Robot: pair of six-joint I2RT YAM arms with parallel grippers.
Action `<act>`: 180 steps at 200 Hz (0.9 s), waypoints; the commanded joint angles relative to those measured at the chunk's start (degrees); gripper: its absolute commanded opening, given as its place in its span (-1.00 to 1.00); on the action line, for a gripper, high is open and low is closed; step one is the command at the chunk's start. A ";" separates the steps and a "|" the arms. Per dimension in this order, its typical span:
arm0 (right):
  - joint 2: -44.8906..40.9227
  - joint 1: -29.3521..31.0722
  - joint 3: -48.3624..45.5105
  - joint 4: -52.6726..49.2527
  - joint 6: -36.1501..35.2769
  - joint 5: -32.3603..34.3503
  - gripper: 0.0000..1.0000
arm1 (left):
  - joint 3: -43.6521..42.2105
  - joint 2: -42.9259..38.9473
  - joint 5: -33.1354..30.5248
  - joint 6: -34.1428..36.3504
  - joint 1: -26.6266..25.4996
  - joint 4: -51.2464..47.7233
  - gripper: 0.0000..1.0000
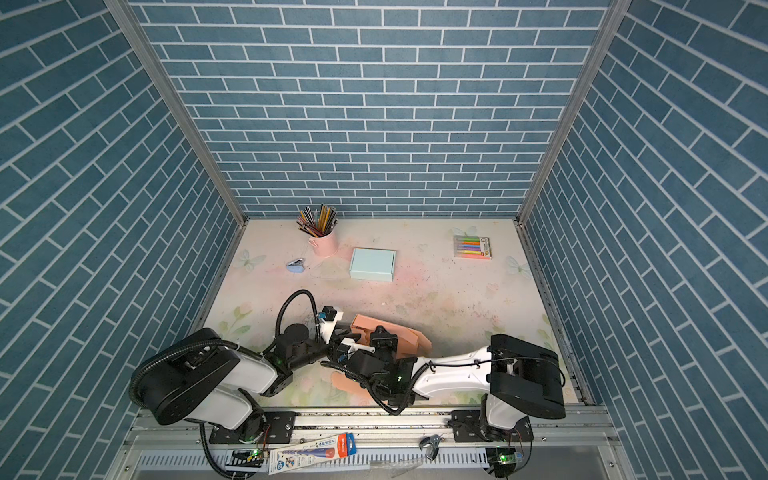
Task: Fold the paper box
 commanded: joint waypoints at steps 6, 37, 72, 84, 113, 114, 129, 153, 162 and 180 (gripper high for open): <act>1.15 0.58 -0.06 -3.52 0.17 -3.51 -1.00 | 0.51 0.28 -3.79 1.23 -1.17 3.15 -0.12; 1.11 0.75 0.21 -3.59 0.53 -3.75 -1.00 | 0.51 0.46 -8.13 2.02 -2.78 4.02 -0.24; 0.92 0.97 0.38 -4.03 1.65 -4.06 -1.00 | 0.13 1.01 -10.25 2.62 -3.98 5.34 -0.29; 0.66 1.10 0.47 -4.28 2.14 -4.53 -1.00 | 0.15 1.53 -10.59 2.90 -4.57 6.19 -0.30; 0.28 1.19 0.73 -4.78 2.69 -4.75 -1.00 | 0.83 2.62 -11.86 3.60 -5.30 6.48 -0.37; 0.29 1.19 0.78 -4.80 2.71 -4.75 -1.00 | 0.85 2.66 -11.90 3.60 -5.37 6.49 -0.37; 0.25 1.28 0.82 -4.96 2.98 -4.92 -1.00 | 0.90 2.79 -13.10 3.86 -5.86 6.48 -0.42; 0.22 1.36 1.04 -5.02 3.28 -5.00 -1.00 | 0.68 2.30 -15.06 4.06 -6.49 6.43 -0.52; 0.18 1.37 1.27 -5.34 3.60 -5.22 -1.00 | 0.56 2.17 -15.57 4.28 -6.71 6.35 -0.56; -0.08 1.46 1.63 -5.88 4.43 -5.81 -0.94 | 0.55 2.02 -15.74 4.64 -6.73 6.17 -0.61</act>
